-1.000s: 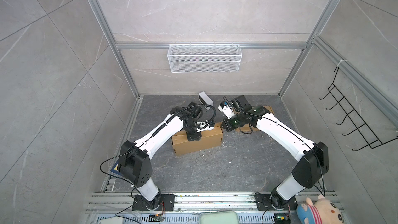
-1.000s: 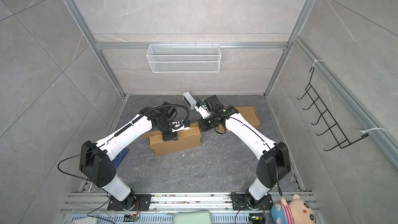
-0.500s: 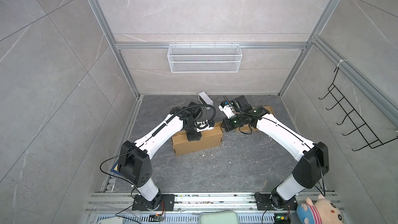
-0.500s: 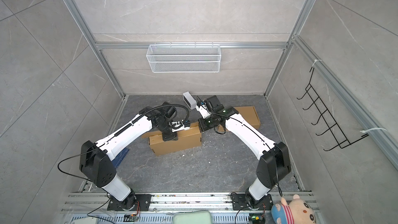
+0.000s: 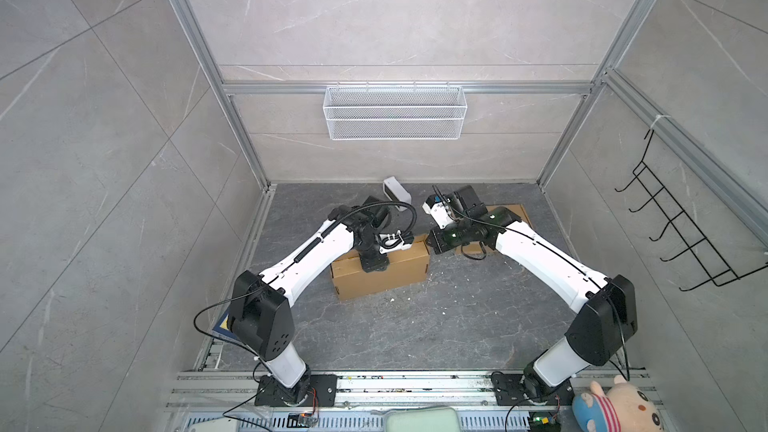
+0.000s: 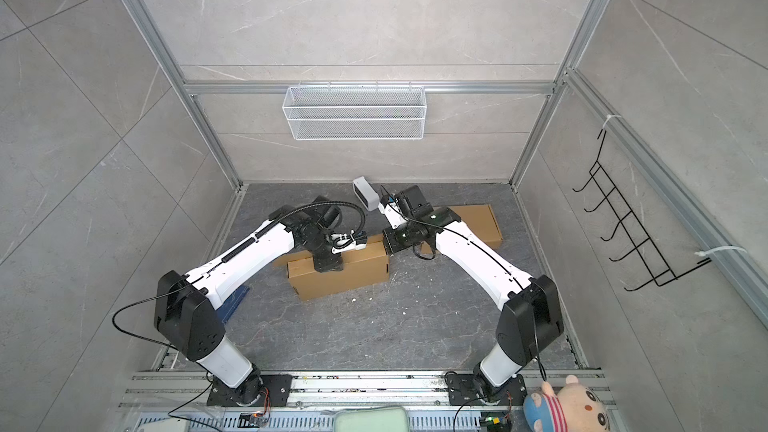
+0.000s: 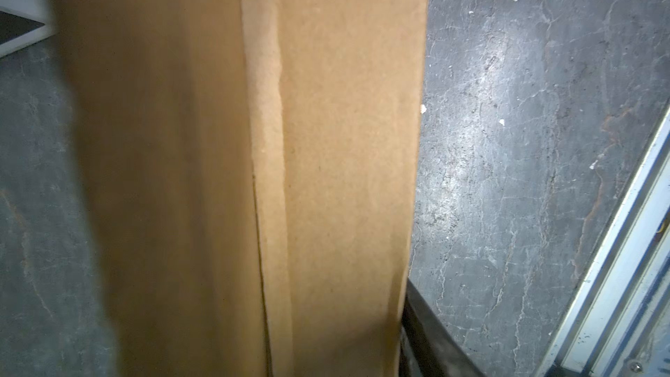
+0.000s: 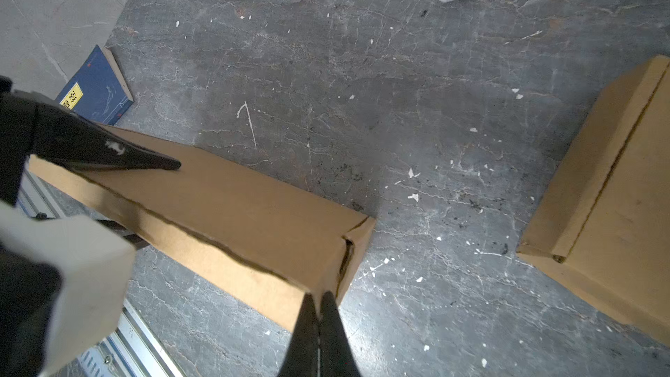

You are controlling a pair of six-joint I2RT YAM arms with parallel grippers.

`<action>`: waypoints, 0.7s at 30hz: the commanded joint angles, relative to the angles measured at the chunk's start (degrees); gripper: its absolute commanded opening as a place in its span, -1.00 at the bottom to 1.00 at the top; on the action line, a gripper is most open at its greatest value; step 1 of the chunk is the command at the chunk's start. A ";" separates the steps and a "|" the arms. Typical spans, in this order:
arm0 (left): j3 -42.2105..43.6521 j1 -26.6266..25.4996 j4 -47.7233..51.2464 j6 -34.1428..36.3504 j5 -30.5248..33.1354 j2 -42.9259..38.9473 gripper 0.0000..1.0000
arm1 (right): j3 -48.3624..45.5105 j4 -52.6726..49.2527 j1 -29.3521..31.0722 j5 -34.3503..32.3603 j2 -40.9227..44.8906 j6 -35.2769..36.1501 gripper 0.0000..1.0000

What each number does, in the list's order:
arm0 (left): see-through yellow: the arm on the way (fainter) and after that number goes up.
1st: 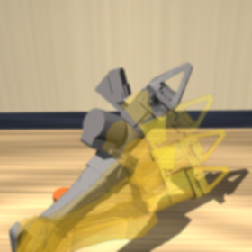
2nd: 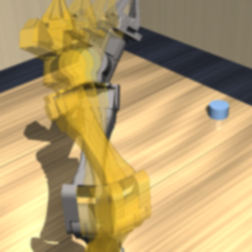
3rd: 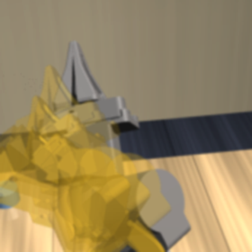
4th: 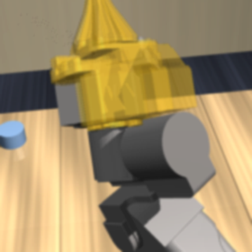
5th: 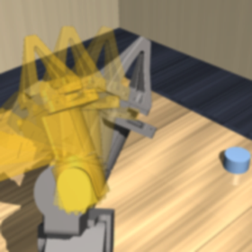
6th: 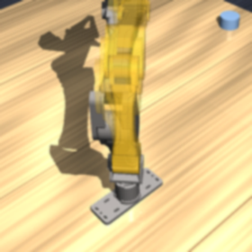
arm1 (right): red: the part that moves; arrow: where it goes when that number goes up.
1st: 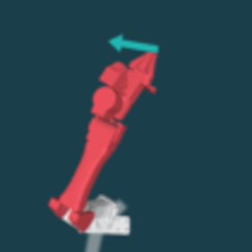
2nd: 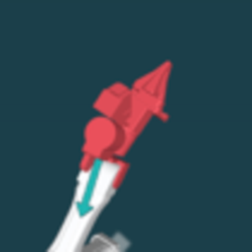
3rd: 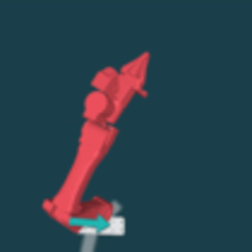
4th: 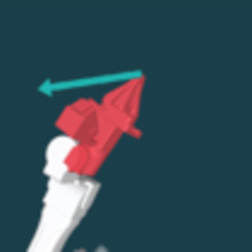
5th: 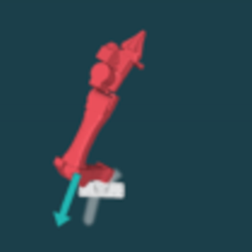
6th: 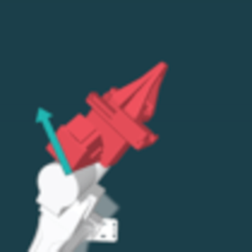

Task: Fold the paper box

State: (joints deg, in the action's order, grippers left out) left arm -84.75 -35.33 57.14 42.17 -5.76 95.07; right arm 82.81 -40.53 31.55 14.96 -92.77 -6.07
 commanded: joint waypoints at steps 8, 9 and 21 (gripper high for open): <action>-2.94 -0.18 -3.30 -2.51 1.63 -1.56 0.22 | -1.96 -0.53 0.71 -0.02 0.22 -0.78 -1.00; -3.23 -0.18 -3.44 -2.66 1.15 -2.01 0.24 | -1.94 -0.51 0.70 -0.02 0.25 -0.70 -1.00; -1.33 0.33 -10.97 -8.13 0.64 -12.15 0.42 | -2.17 -0.25 0.71 -0.20 0.40 -0.95 -1.00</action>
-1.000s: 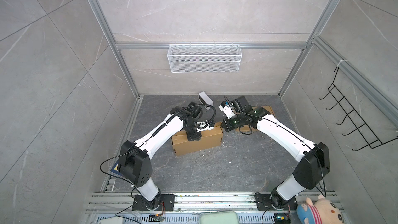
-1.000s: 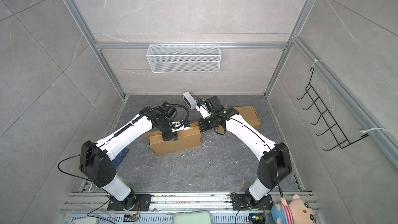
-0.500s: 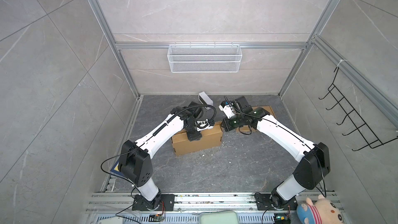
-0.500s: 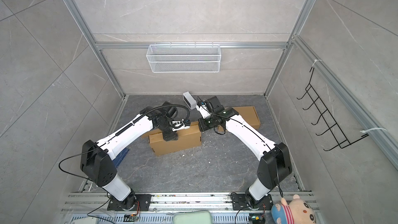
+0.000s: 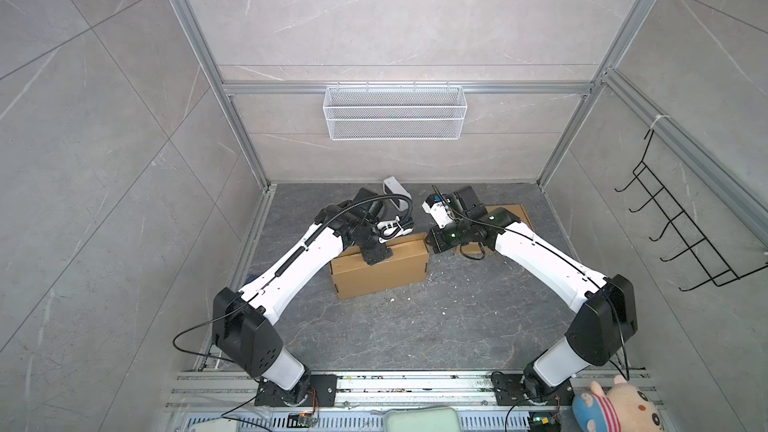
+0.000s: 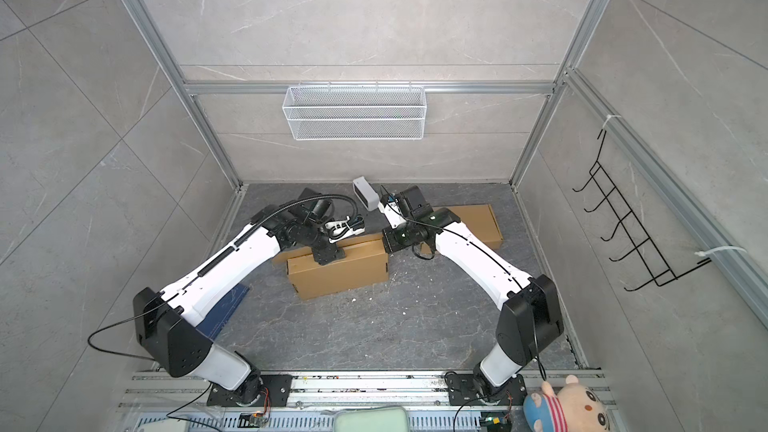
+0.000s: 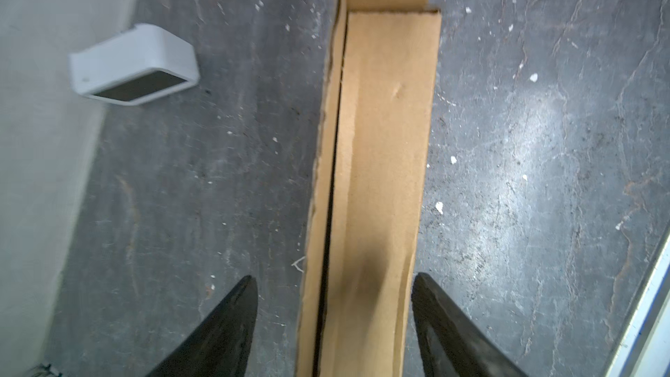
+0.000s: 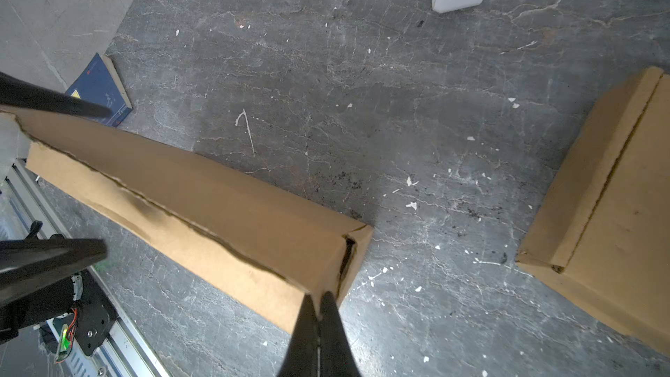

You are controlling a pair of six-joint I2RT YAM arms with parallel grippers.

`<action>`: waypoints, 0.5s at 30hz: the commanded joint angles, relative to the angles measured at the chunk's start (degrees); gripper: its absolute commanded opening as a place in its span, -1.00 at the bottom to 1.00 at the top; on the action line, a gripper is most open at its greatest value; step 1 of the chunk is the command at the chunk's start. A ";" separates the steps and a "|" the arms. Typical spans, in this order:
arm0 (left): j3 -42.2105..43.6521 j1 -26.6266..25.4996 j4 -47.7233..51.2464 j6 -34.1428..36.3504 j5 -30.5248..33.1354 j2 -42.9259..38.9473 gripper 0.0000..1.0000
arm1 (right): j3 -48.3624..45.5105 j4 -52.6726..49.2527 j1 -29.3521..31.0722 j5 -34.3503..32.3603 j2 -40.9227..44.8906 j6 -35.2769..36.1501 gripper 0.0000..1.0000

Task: Fold the paper box

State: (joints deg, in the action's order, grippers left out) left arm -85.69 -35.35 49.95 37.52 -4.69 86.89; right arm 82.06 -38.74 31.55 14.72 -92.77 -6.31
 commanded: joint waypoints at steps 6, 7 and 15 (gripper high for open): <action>3.41 5.33 -6.28 -17.69 0.51 -12.28 0.34 | -1.69 -1.85 0.70 0.22 0.40 -0.87 -1.00; 4.80 6.36 -6.06 -20.32 0.31 -14.12 0.30 | -1.74 -1.77 0.71 0.22 0.43 -0.84 -1.00; 11.55 17.27 3.60 -37.41 -2.11 -23.57 0.19 | -0.63 -1.96 0.68 0.57 -0.47 -0.66 -1.00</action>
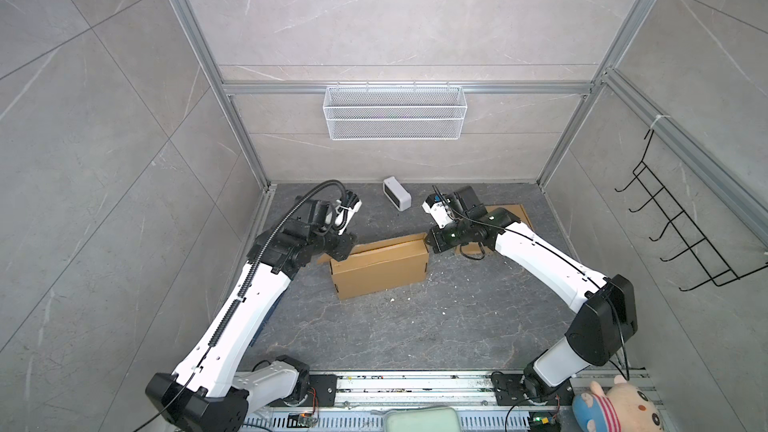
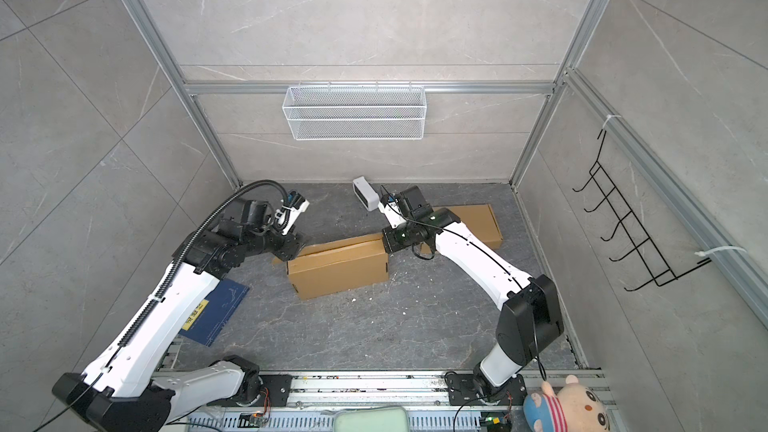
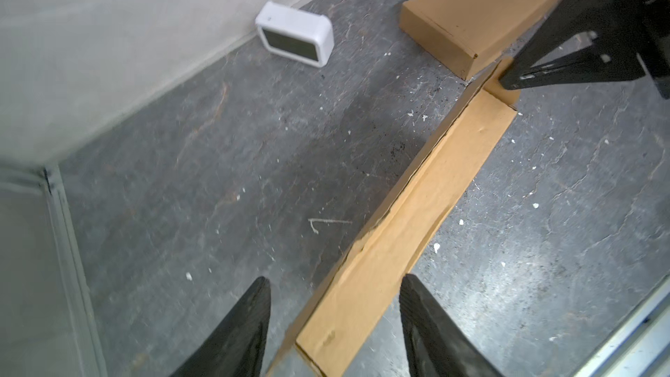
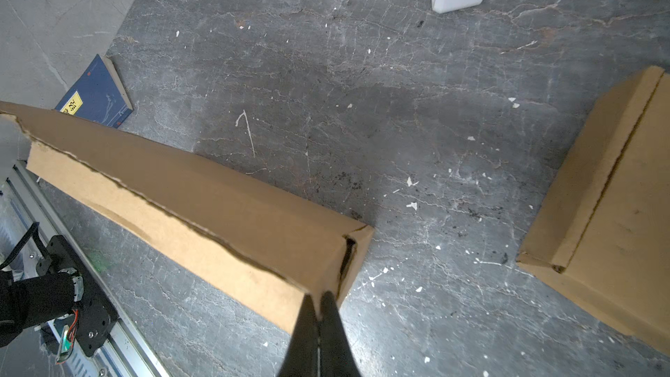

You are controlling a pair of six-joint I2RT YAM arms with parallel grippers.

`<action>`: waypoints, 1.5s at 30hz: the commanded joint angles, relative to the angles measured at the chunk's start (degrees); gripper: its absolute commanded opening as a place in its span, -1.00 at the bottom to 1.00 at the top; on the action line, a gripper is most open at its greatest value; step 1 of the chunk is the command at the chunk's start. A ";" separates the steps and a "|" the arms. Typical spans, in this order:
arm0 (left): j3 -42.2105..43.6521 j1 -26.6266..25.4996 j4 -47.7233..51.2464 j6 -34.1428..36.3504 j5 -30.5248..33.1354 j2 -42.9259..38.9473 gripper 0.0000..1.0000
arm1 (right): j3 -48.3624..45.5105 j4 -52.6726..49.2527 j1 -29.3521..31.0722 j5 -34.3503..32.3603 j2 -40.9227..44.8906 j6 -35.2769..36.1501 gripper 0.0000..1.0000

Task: Fold the paper box

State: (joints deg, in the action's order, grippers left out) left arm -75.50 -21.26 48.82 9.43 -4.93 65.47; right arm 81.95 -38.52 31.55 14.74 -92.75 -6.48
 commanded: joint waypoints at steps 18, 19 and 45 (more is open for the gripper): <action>7.13 18.71 15.23 -11.59 -14.41 -7.45 0.30 | 0.70 -2.35 0.70 1.36 -1.64 -0.70 -1.00; 7.25 18.71 15.26 -11.10 -14.32 -7.52 0.32 | 0.67 -2.30 0.70 1.43 -1.64 -0.69 -1.00; 11.14 18.71 7.76 -6.01 -9.91 -5.49 0.37 | 0.79 -1.73 0.71 2.75 -1.98 -0.70 -1.00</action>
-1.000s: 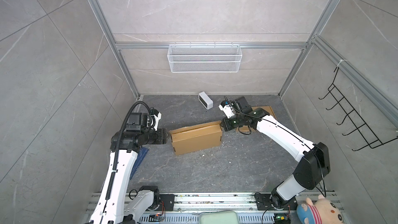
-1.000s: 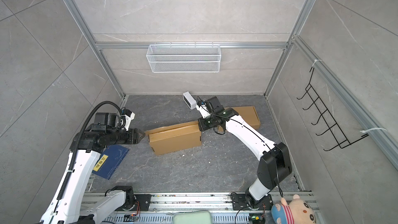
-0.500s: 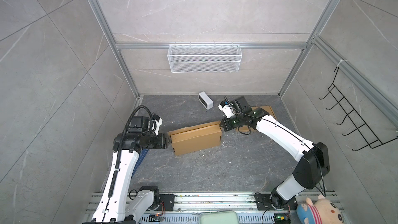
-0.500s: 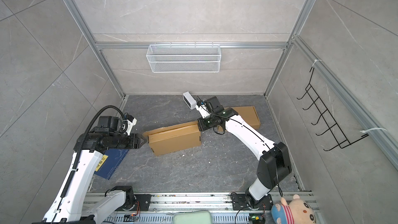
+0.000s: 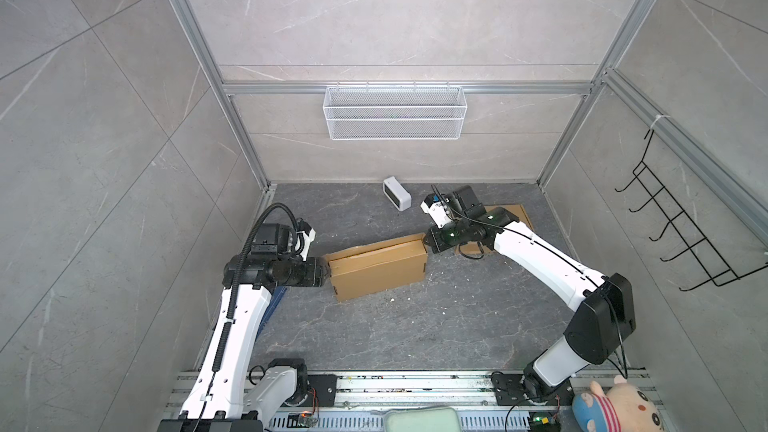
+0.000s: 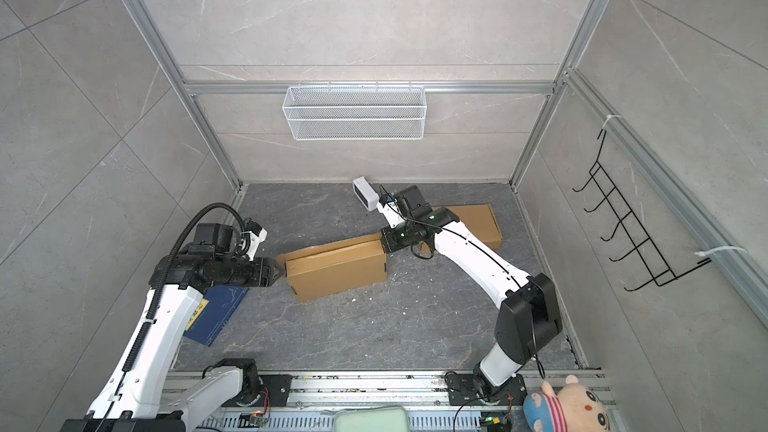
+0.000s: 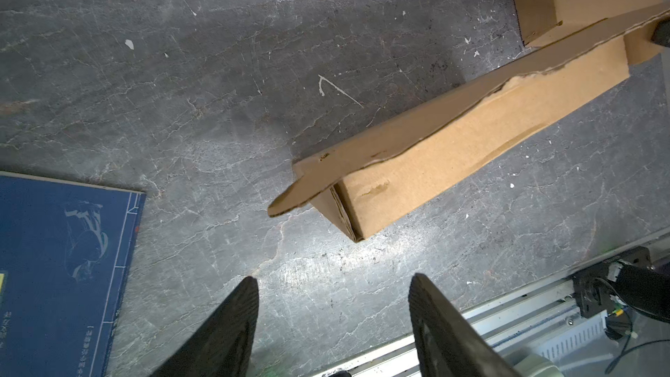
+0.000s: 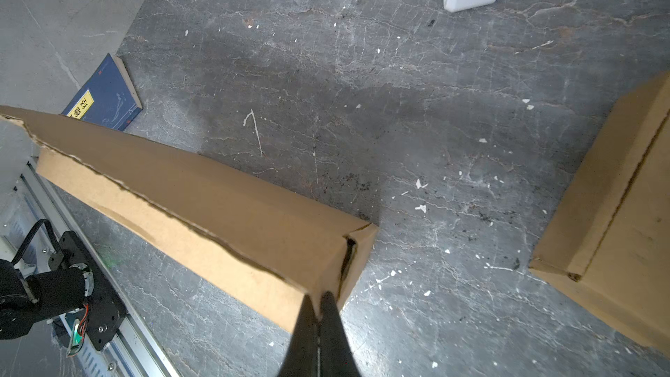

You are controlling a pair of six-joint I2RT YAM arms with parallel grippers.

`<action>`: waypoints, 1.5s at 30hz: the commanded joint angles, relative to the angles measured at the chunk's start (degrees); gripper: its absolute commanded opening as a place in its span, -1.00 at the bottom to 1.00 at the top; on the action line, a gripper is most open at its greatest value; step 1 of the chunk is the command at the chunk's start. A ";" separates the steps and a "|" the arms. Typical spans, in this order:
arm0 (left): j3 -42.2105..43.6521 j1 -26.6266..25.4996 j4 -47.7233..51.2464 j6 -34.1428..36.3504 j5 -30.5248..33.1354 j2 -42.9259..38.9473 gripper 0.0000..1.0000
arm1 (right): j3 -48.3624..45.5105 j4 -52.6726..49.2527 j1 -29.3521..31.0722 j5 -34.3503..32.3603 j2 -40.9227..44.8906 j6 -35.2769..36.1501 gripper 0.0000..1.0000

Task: Fold the paper box

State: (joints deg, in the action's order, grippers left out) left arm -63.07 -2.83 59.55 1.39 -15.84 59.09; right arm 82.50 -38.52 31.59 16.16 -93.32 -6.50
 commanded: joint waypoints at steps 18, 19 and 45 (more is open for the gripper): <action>-2.67 0.28 -6.11 3.91 1.21 8.16 -0.02 | -0.33 -1.20 0.69 1.59 -1.25 -0.59 -1.00; -2.83 0.28 -6.12 3.73 1.05 8.32 -0.07 | -0.28 -1.20 0.66 1.59 -1.25 -0.60 -1.00; -4.09 0.28 -6.09 -3.12 -6.06 9.95 -0.67 | -0.98 0.85 0.66 3.20 -0.03 -4.33 -1.00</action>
State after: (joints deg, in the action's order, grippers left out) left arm -65.76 -2.83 53.95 0.34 -18.79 68.84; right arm 82.43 -38.22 31.62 17.52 -93.34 -8.38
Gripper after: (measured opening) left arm 0.168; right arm 0.049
